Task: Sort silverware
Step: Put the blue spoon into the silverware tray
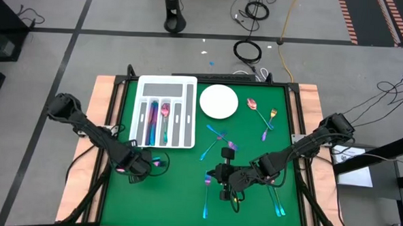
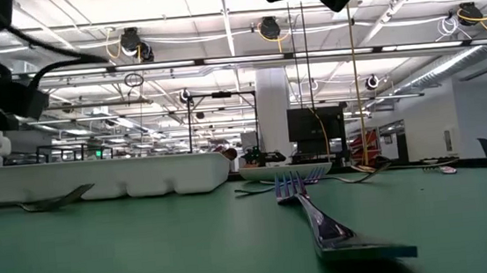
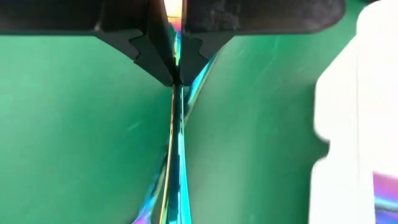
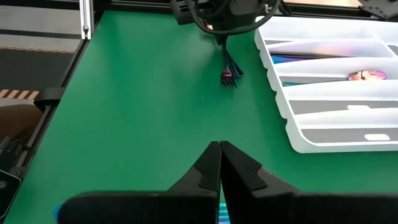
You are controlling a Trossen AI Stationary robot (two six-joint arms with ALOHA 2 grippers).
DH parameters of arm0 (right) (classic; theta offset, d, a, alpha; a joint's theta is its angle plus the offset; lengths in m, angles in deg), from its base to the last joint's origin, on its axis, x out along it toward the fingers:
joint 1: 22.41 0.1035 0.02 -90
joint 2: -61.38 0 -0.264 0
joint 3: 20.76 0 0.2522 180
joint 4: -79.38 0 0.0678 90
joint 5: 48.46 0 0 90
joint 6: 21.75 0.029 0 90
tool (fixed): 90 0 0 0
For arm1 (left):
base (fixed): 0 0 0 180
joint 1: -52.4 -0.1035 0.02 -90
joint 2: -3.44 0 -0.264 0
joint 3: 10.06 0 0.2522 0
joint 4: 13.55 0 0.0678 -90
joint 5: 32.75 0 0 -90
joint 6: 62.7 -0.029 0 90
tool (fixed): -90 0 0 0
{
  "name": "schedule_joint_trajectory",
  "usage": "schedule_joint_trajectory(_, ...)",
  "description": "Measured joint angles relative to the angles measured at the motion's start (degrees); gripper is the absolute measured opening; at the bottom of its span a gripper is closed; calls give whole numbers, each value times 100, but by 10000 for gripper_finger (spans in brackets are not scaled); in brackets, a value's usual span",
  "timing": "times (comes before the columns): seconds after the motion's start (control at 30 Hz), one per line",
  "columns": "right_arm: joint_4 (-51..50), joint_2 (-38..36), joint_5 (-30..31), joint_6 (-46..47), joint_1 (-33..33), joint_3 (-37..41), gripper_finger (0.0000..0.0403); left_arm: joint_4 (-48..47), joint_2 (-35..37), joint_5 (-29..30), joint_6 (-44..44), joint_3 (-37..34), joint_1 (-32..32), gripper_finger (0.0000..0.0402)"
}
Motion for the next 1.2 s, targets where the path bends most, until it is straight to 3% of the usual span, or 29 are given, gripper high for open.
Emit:
schedule_joint_trajectory(0.4,-11,0,13,0,0,-2,0,-31,41,-2,-402,505,-53,14)
schedule_joint_trajectory(0.57,-11,0,13,0,0,-2,0,-59,43,99,-1086,847,-53,14)
schedule_joint_trajectory(0.93,-13,0,13,-9,0,-2,0,-283,45,1114,-4138,1550,-60,14)
schedule_joint_trajectory(1.2,-35,0,13,-61,0,-2,0,-290,45,1810,-6073,1613,-98,15)
